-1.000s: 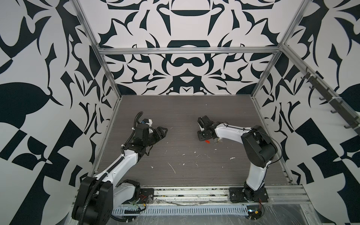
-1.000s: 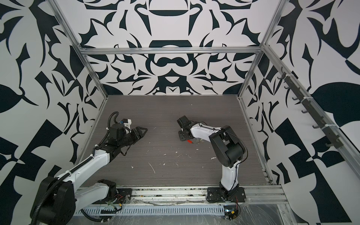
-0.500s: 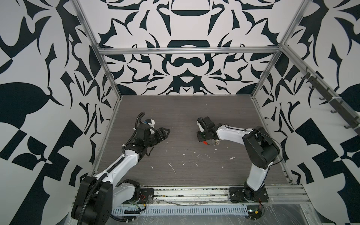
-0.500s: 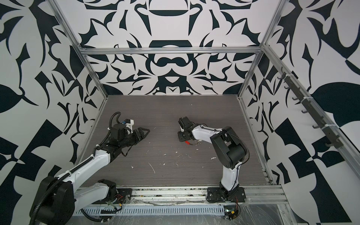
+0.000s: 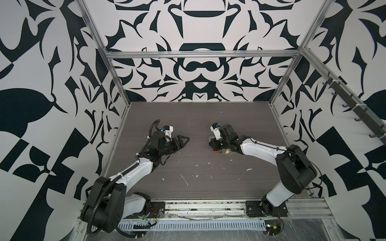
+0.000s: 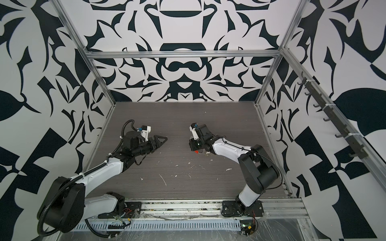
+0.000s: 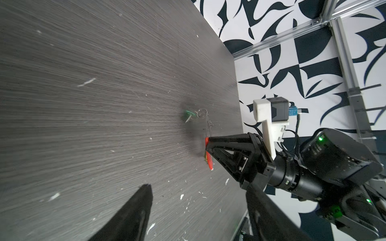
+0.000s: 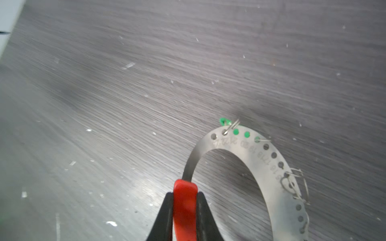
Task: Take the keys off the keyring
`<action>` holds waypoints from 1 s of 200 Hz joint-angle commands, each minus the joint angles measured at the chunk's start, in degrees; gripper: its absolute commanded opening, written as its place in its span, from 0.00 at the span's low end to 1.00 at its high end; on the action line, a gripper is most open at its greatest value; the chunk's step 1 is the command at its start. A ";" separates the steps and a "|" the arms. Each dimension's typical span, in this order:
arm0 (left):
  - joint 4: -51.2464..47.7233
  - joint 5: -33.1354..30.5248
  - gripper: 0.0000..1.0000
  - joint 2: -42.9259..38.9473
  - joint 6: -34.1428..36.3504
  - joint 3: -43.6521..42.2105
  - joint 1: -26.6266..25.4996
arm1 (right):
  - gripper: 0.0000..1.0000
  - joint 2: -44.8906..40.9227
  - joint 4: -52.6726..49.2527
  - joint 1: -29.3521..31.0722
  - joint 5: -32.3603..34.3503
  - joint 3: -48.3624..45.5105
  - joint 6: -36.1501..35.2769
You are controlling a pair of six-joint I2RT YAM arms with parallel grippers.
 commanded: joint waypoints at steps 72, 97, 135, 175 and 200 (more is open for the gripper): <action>12.12 -0.32 0.70 5.44 -1.58 -0.67 -6.32 | 0.15 -6.73 8.75 1.73 -1.25 0.55 12.49; 9.60 -4.04 0.69 3.90 2.22 -0.14 -9.56 | 0.15 -6.71 6.42 5.00 4.09 4.39 14.28; 12.02 -4.67 0.62 1.52 3.28 -1.30 -10.19 | 0.15 -5.90 4.43 8.41 9.76 9.51 17.08; 13.46 -4.85 0.58 -1.33 3.54 -2.74 -10.19 | 0.15 -4.64 3.18 10.26 12.84 13.58 18.73; 11.02 -6.81 0.62 -3.28 4.07 -3.21 -10.19 | 0.18 -3.73 1.85 10.66 13.05 15.33 18.72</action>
